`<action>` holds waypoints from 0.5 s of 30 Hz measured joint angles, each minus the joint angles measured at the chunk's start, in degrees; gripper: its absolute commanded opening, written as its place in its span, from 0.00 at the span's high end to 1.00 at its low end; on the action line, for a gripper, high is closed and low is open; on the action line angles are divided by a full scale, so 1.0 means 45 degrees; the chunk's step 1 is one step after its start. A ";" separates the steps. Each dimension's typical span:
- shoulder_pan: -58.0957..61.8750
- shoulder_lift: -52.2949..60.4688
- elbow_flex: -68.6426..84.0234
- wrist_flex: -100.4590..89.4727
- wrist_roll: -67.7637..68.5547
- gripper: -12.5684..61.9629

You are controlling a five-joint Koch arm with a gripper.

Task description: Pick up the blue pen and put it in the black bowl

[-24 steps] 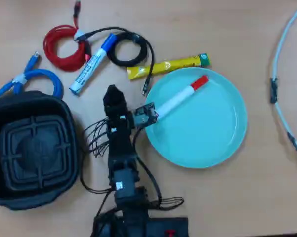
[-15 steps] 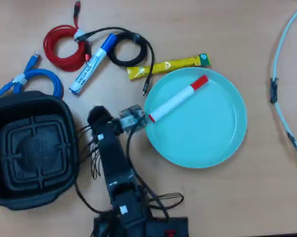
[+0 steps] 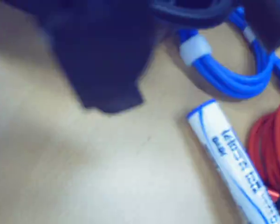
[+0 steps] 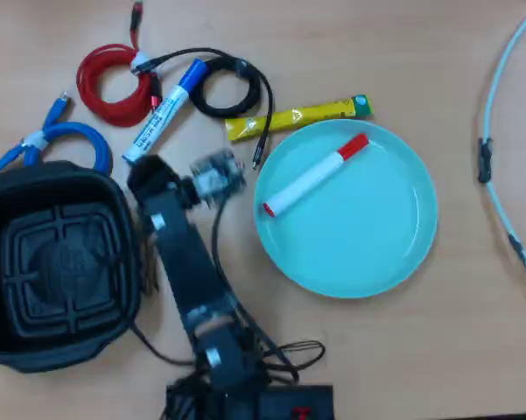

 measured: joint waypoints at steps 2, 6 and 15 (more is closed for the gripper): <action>-0.0039 -0.1074 -0.1934 0.0801 0.0000 0.41; -0.0020 -0.3613 -0.5977 0.1895 0.0000 0.41; -0.0039 -0.8867 -1.0898 0.3770 0.0000 0.41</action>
